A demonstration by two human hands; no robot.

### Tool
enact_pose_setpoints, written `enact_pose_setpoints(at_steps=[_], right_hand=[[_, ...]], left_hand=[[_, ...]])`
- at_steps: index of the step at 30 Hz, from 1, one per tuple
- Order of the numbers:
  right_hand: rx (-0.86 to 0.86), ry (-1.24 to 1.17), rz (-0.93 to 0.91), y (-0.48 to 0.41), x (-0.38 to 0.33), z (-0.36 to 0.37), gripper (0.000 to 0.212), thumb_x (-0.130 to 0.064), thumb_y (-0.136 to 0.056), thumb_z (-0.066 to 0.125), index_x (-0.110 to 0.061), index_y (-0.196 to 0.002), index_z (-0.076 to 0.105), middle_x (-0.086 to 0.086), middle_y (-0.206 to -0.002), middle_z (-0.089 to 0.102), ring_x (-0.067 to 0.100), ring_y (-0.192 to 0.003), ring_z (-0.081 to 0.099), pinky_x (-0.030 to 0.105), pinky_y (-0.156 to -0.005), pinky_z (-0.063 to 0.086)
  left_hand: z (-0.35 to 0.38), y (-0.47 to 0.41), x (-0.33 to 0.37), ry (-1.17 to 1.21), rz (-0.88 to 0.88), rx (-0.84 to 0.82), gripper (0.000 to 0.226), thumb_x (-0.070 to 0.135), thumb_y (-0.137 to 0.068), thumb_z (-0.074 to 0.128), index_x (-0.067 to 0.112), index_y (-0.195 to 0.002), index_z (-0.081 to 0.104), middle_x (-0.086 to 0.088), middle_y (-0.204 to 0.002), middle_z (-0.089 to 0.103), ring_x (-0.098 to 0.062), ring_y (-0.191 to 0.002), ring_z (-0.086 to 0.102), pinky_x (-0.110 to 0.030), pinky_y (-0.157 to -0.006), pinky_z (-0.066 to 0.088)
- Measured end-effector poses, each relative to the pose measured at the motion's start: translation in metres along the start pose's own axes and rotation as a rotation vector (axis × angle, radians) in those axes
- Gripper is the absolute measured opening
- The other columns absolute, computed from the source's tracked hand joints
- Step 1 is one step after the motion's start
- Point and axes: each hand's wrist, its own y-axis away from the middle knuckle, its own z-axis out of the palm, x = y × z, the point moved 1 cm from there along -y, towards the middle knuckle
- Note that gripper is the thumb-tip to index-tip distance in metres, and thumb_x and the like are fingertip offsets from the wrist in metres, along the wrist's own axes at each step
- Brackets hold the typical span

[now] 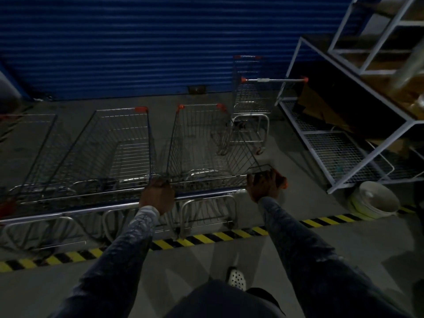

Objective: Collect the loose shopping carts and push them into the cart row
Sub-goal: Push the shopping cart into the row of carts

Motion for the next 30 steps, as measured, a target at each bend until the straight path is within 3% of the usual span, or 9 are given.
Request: enact_pose_setpoints(at_steps=[2,6,9,12,16,22,24,26,30], right_hand=[[0.017,-0.027,0.065,-0.006,0.005,-0.004,0.067,-0.064,-0.093,0.02,-0.024,-0.102,0.074,0.002,-0.123,0.064,0.026,-0.14,0.03,0.066,-0.106,0.0],[0.055,0.02,0.009,-0.01,0.019,-0.018,0.073,-0.068,-0.086,0.016,-0.027,-0.1,0.074,-0.002,-0.115,0.066,0.025,-0.131,0.037,0.054,-0.1,0.026],[0.098,0.021,-0.109,-0.006,0.027,-0.021,0.054,-0.061,-0.095,0.032,-0.027,-0.1,0.074,-0.002,-0.116,0.068,0.028,-0.133,0.039,0.047,-0.096,0.025],[0.121,0.038,-0.166,-0.007,0.035,-0.028,0.063,-0.059,-0.093,0.024,-0.022,-0.095,0.075,0.006,-0.103,0.071,0.033,-0.116,0.052,0.046,-0.092,0.035],[-0.015,0.169,-0.226,-0.009,0.053,-0.04,0.043,-0.045,-0.104,0.035,-0.029,-0.139,0.054,0.005,-0.131,0.061,0.034,-0.118,0.051,0.042,-0.089,0.043],[-0.006,0.078,-0.171,-0.02,0.064,-0.01,0.079,-0.06,-0.09,0.008,-0.021,-0.13,0.064,0.011,-0.123,0.065,0.041,-0.109,0.051,0.043,-0.081,0.047],[0.025,0.061,-0.196,-0.011,0.058,-0.019,0.053,-0.044,-0.1,0.033,-0.008,-0.118,0.068,0.02,-0.113,0.068,0.046,-0.101,0.056,0.047,-0.081,0.051],[0.148,0.023,-0.253,0.0,0.052,-0.031,0.02,-0.01,-0.092,0.066,0.006,-0.103,0.07,0.031,-0.093,0.069,0.053,-0.087,0.063,0.058,-0.077,0.055],[0.042,0.266,-0.269,-0.001,0.051,-0.036,0.041,-0.027,-0.106,0.036,-0.02,-0.143,0.05,0.013,-0.134,0.06,0.039,-0.12,0.054,0.041,-0.095,0.043]], left_hand=[[-0.001,0.0,-0.003,0.07,-0.013,0.025,0.015,0.014,-0.063,0.062,0.003,-0.065,0.072,-0.019,-0.067,0.065,-0.04,-0.062,0.065,-0.043,-0.051,0.057],[-0.011,0.004,0.006,0.006,0.067,0.078,0.012,0.012,-0.056,0.064,0.004,-0.058,0.072,-0.016,-0.062,0.064,-0.037,-0.058,0.066,-0.035,-0.048,0.055],[-0.022,0.005,0.013,-0.003,0.142,0.178,0.01,0.014,-0.052,0.064,0.007,-0.054,0.071,-0.013,-0.059,0.063,-0.034,-0.056,0.065,-0.029,-0.046,0.052],[-0.021,0.003,0.01,-0.026,0.182,0.266,0.025,0.018,-0.064,0.05,0.009,-0.051,0.07,-0.011,-0.056,0.063,-0.029,-0.05,0.064,-0.024,-0.045,0.049],[-0.022,0.003,0.012,-0.054,0.174,0.322,0.037,0.023,-0.07,0.041,0.009,-0.055,0.071,-0.012,-0.058,0.064,-0.029,-0.049,0.065,-0.026,-0.047,0.052],[-0.022,0.003,0.015,0.054,0.013,0.178,0.011,0.013,-0.057,0.065,0.003,-0.058,0.069,-0.019,-0.06,0.063,-0.038,-0.054,0.065,-0.039,-0.05,0.055],[-0.02,0.003,0.015,0.099,-0.053,0.081,0.014,0.016,-0.063,0.064,0.004,-0.064,0.072,-0.022,-0.066,0.065,-0.041,-0.061,0.066,-0.043,-0.056,0.057],[-0.015,0.002,0.012,0.108,-0.116,0.025,0.023,0.024,-0.074,0.06,0.006,-0.075,0.076,-0.025,-0.077,0.068,-0.046,-0.074,0.066,-0.049,-0.065,0.058],[0.001,0.0,0.002,0.097,-0.146,-0.005,0.036,0.034,-0.082,0.052,0.008,-0.078,0.076,-0.024,-0.082,0.068,-0.046,-0.08,0.065,-0.049,-0.07,0.058]])
